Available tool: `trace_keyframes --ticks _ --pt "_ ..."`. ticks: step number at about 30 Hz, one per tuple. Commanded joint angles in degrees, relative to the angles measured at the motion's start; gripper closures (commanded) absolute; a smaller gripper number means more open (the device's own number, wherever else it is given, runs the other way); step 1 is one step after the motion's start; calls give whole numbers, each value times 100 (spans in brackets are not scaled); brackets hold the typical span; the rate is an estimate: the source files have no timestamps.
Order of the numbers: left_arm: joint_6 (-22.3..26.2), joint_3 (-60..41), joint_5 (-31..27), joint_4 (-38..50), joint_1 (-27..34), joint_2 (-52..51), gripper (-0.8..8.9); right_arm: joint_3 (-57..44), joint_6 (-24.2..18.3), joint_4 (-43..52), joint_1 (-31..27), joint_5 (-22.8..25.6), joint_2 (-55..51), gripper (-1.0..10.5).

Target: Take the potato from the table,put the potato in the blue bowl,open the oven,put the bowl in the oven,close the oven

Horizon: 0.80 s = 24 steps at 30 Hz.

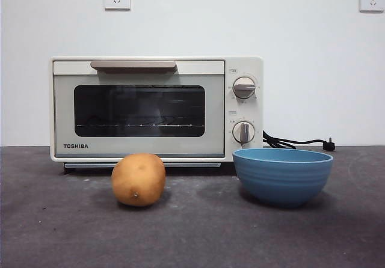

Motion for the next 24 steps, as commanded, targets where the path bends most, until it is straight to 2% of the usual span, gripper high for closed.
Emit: trace_keyframes --ticks 1,7,11,19,24 --pt "-313 282 151 -24 7 46 821 251 385 74 11 -20 85 959" --pt "-365 1027 573 -608 9 490 821 944 505 0 13 -481 632 959" --pt "-317 1591 920 -890 9 966 821 1587 433 -433 15 -745 1228 959" --pt "310 2948 1681 -1908 7 2002 821 3215 -435 -1895 15 -1801 2638 959" --pt "636 3591 2247 -2417 7 2420 821 4336 -1217 -3169 24 -2011 3464 959"
